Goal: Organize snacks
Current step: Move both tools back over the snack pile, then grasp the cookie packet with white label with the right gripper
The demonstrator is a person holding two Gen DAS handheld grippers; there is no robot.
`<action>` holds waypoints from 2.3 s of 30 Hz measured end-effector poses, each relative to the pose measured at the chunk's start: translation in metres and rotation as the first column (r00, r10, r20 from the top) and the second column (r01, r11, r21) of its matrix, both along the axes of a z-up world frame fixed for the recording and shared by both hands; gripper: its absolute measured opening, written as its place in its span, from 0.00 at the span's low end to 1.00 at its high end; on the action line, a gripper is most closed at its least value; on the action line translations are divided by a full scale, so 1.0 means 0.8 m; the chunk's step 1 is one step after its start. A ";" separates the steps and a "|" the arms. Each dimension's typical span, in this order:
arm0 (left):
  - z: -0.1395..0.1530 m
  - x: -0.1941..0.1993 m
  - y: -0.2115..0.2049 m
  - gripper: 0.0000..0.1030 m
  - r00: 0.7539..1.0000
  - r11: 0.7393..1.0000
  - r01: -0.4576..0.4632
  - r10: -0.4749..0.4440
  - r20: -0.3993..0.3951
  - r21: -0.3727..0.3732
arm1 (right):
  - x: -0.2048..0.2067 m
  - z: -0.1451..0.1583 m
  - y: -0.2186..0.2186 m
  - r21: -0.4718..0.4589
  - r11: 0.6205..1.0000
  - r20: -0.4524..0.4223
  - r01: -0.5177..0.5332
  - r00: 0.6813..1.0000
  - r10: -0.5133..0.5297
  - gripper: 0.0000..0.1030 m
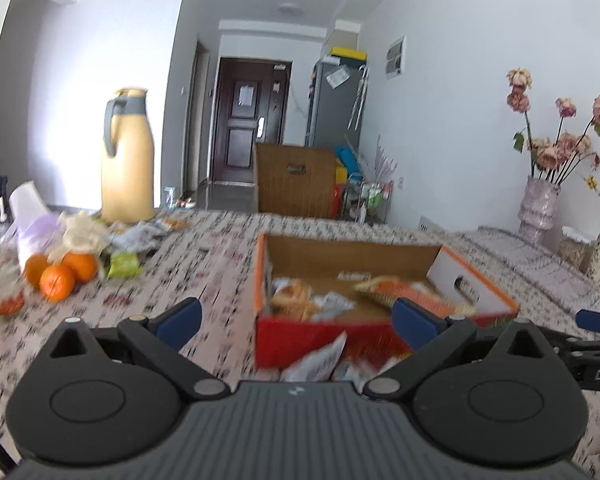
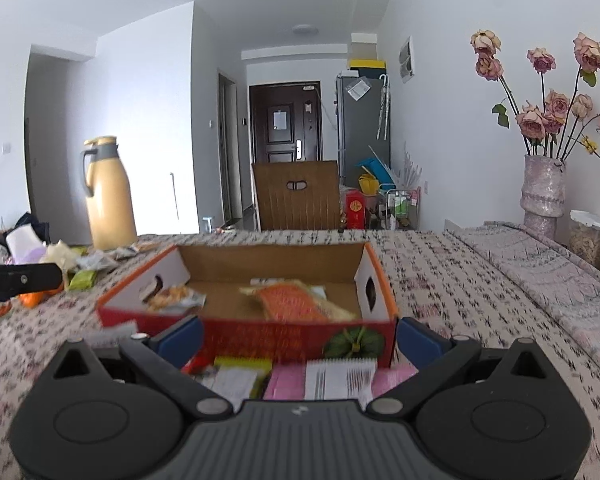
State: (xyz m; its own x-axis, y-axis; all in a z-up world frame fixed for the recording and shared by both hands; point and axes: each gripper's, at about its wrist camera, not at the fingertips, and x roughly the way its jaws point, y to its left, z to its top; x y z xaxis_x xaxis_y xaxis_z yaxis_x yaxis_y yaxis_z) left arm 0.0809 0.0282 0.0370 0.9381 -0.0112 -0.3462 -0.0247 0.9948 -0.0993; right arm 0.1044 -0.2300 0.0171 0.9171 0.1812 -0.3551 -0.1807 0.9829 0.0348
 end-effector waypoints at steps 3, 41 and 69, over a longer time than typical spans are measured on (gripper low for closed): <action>-0.012 -0.017 0.006 1.00 1.000 1.000 -0.009 0.009 -0.021 -0.022 | -0.019 -0.012 0.004 -0.011 1.000 -0.021 -0.006 1.000 0.006 1.00; -0.065 -0.061 -0.008 1.00 0.985 0.997 0.013 -0.025 -0.171 -0.075 | -0.080 -0.085 0.048 -0.065 0.991 -0.242 -0.121 0.965 0.102 0.88; -0.076 -0.064 -0.015 1.00 0.975 0.997 0.016 -0.033 -0.221 -0.078 | -0.094 -0.086 0.043 -0.076 0.984 -0.208 -0.163 0.968 0.144 0.58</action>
